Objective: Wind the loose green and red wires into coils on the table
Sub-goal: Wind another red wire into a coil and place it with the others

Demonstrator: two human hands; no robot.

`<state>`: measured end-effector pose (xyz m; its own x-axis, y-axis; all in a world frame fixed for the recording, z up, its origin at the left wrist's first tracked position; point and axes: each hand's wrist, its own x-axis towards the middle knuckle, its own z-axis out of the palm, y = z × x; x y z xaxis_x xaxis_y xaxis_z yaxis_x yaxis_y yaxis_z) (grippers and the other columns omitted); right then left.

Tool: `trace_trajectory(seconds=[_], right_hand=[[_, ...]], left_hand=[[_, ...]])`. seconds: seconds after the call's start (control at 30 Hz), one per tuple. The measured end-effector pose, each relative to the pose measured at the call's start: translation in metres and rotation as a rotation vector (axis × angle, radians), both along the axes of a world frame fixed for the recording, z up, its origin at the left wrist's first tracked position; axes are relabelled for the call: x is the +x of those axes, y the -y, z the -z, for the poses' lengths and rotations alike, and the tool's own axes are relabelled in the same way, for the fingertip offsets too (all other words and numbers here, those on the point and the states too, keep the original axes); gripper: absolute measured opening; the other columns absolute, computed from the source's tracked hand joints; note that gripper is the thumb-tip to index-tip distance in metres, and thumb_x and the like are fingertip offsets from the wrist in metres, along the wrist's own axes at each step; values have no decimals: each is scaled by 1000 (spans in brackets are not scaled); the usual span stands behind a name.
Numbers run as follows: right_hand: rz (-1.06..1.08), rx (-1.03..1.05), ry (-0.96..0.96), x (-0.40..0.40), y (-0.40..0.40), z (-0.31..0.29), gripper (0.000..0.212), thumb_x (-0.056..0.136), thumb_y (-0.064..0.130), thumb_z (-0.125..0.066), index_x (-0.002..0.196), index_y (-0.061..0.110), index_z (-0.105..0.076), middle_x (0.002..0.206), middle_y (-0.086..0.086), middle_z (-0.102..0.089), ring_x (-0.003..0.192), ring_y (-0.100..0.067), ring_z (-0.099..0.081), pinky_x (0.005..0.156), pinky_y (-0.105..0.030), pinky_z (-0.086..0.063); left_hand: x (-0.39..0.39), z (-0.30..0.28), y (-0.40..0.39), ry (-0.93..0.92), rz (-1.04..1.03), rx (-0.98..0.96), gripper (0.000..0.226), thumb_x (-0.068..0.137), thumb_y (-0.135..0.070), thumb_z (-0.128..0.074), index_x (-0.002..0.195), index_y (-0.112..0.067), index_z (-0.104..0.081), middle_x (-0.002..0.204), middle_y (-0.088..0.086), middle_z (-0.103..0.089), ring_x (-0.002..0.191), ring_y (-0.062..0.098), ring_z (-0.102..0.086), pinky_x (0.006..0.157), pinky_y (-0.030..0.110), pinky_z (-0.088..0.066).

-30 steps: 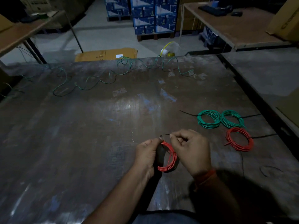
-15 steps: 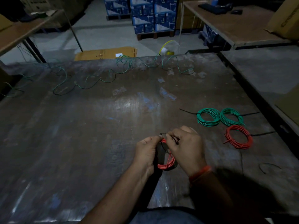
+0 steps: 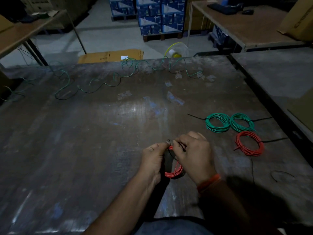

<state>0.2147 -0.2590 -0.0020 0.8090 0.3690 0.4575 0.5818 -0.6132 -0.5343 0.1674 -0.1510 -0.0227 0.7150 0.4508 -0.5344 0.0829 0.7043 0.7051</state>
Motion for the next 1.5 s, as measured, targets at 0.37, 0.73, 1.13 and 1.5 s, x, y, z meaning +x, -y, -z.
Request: trace_trajectory(seconds=[0.37, 0.73, 1.13, 1.5], right_hand=[[15, -47, -48, 2, -2, 6, 26, 81, 35, -56, 69, 15, -67, 70, -2, -57, 69, -26, -56, 60, -35, -45], [29, -71, -60, 1, -4, 4, 19, 79, 28, -65, 66, 15, -66, 67, -4, -55, 67, -28, -56, 59, -30, -39], [-38, -39, -124, 3, 0, 1, 27, 83, 36, -56, 78, 17, -74, 71, -2, -60, 71, -25, -60, 65, -36, -49], [-107, 44, -204, 8, 3, -4, 45, 96, 38, -58, 59, 13, -63, 55, 2, -53, 62, -16, -55, 63, -31, -36]], left_hand=[[0, 1, -2, -15, 23, 45, 17, 83, -2, -69, 97, 7, -66, 88, 29, -64, 74, 29, -61, 65, 32, -51], [-2, -3, 0, -40, 87, 157, 30, 86, -4, -70, 58, -7, -61, 54, 11, -59, 46, 17, -51, 47, 21, -40], [-4, -4, -1, -57, 95, 187, 30, 85, -6, -72, 57, -11, -62, 58, 13, -59, 51, 18, -51, 51, 23, -40], [-5, -12, 0, -12, 139, 308, 24, 86, -4, -70, 63, -7, -63, 57, 10, -59, 52, 17, -51, 50, 21, -42]])
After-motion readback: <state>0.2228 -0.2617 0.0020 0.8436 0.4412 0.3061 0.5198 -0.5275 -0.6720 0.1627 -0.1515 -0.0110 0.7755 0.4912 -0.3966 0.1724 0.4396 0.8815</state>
